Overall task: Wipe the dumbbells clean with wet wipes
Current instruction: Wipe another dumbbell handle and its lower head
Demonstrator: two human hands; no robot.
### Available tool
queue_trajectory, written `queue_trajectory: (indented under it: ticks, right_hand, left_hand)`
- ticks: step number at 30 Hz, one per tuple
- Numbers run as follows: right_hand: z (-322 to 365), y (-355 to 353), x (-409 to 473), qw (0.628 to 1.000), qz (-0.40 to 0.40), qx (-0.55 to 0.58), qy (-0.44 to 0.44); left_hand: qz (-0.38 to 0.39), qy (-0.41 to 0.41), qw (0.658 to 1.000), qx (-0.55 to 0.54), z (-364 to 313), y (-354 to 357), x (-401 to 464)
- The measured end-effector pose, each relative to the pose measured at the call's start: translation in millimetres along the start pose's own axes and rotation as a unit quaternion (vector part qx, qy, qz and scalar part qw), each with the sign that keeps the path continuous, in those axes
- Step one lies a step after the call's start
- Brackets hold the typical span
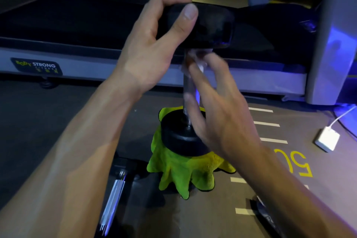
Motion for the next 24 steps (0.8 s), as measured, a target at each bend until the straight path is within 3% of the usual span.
queue_trajectory:
  ticks: [11, 17, 21, 24]
  right_hand:
    - [-4.9, 9.6, 10.0, 0.996, -0.008, 0.075, 0.038]
    - [2.1, 13.2, -30.5, 0.993, 0.073, 0.094, 0.011]
    - [-7.7, 5.8, 0.0, 0.993, 0.048, 0.100, 0.026]
    - [-6.3, 7.7, -20.4, 0.989, 0.096, 0.106, 0.025]
  left_hand:
    - [-0.004, -0.035, 0.999, -0.031, 10.8, -10.6, 1.3]
    - [-0.017, -0.022, 0.999, -0.033, 9.2, -18.7, 1.1]
    - [-0.002, -0.015, 0.999, -0.028, 3.1, -12.5, -3.9]
    - [-0.009, -0.010, 1.000, -0.025, 1.6, -13.3, -2.6]
Point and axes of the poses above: each hand's wrist, its own x-axis towards the middle knuckle, its own y-axis out of the palm, z = x × y, the point moved 10 cm from there along x, towards the middle knuckle, and after that the axes turned 14 degrees about -z, right-handed, at the moved point
